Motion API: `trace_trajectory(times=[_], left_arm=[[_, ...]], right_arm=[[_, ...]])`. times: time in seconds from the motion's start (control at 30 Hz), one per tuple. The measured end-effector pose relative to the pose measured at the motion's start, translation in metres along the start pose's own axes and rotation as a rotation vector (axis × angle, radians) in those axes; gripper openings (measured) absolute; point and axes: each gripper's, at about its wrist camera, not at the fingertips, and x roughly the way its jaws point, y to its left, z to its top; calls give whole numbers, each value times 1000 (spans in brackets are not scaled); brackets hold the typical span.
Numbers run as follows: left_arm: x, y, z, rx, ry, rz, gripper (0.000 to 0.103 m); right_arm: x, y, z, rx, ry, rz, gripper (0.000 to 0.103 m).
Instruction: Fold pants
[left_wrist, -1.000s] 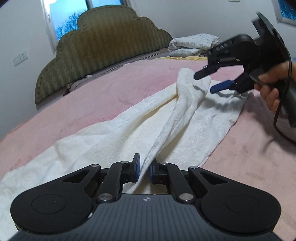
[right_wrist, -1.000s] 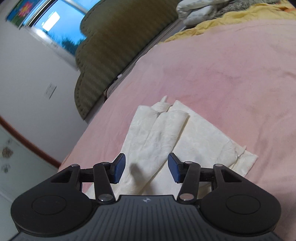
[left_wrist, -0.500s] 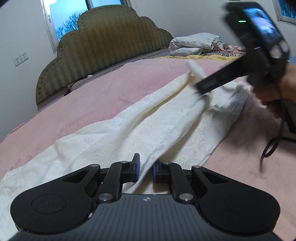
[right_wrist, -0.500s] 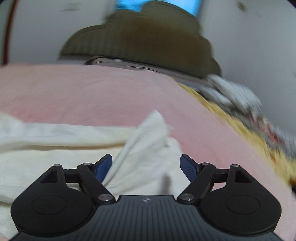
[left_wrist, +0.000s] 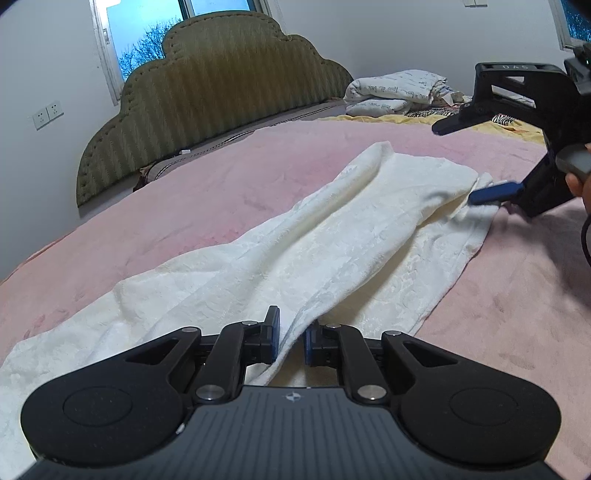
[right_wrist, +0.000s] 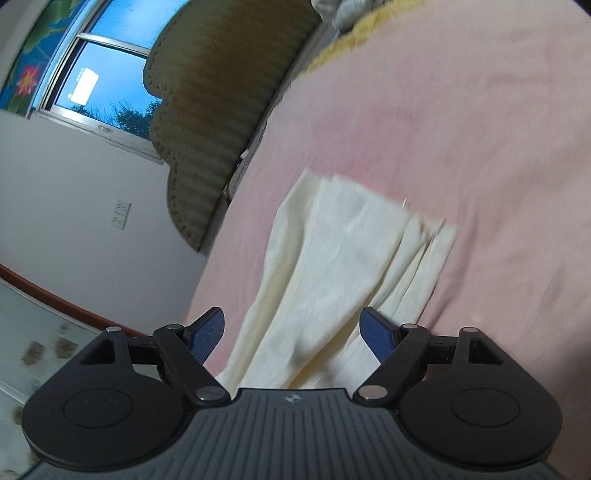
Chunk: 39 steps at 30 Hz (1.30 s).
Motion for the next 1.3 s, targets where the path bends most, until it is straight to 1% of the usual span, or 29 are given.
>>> trace_trajectory(times=[0.03, 0.07, 0.1, 0.17, 0.2, 0.23, 0.3, 0.33, 0.37, 0.43, 0.47, 0.53, 0.6, 0.67, 0.7, 0.73, 0.8, 0.87, 0.93, 1.0, 1.07, 1.1, 1.13, 1.17, 1.2, 1.23, 1.27, 1.3], left_arm=[[0, 0, 1, -4, 1, 2, 14], [1, 0, 2, -8, 3, 4, 14], [2, 0, 3, -14, 5, 5, 14], [2, 2, 5, -31, 9, 1, 14], [1, 4, 6, -42, 10, -3, 14], [1, 6, 6, -51, 12, -7, 14], [0, 8, 7, -65, 11, -13, 14], [0, 9, 7, -68, 11, -12, 14], [-1, 10, 6, -67, 10, -10, 14], [0, 9, 6, -63, 8, -2, 14], [0, 9, 6, -61, 5, 1, 14], [-1, 8, 6, -60, -11, 15, 14], [-6, 11, 8, -86, -38, 33, 13], [-14, 13, 11, -99, -57, 28, 11], [-17, 13, 12, -83, -61, 12, 11], [-21, 10, 12, -53, -62, -10, 11], [-24, -1, 6, 19, -56, -44, 12], [-22, -14, -3, 94, -40, -44, 12], [-16, -25, -13, 154, -20, -25, 11], [-17, -27, -15, 171, -26, -19, 11], [-20, -23, -14, 170, -31, -39, 12], [-20, -20, -14, 172, -21, -48, 14], [-20, -18, -15, 174, -11, -45, 20], [-22, -17, -16, 173, -9, -46, 22], [-25, -13, -15, 167, -4, -62, 26], [-29, -11, -14, 151, 3, -86, 27], [-33, -7, -12, 126, 5, -115, 30], [-37, -1, -8, 94, 4, -150, 33]], right_arm=[[6, -1, -2, 9, 28, 15, 81], [12, 3, -3, -10, 39, 6, 81], [17, 7, -4, -41, 38, -16, 82], [27, 13, -1, -70, 16, -29, 82], [31, 12, 2, -68, -9, -33, 82], [34, 14, 6, -73, -51, -43, 79], [36, 17, 13, -121, -121, -73, 76], [39, 19, 18, -163, -158, -104, 62], [43, 21, 22, -203, -174, -129, 39], [52, 18, 32, -229, -159, -148, 13], [54, 15, 36, -218, -137, -147, 10], [55, 17, 41, -245, -122, -144, 9], [45, 35, 39, -347, -157, -126, 9], [26, 57, 29, -460, -197, -118, 9], [18, 61, 26, -492, -201, -132, 9], [11, 60, 23, -513, -196, -164, 9], [4, 51, 18, -539, -173, -251, 9], [2, 33, 15, -513, -138, -304, 9], [8, 16, 14, -457, -82, -329, 9], [6, 11, 14, -416, -80, -315, 9], [0, 11, 20, -383, -69, -299, 13], [-4, 10, 24, -361, -69, -289, 14], [-9, 9, 28, -335, -79, -283, 16], [-15, 9, 30, -326, -102, -285, 18], [-21, 12, 30, -343, -156, -318, 21], [-26, 18, 29, -391, -233, -394, 24], [-28, 29, 26, -468, -304, -470, 26], [-26, 39, 23, -552, -339, -503, 26]])
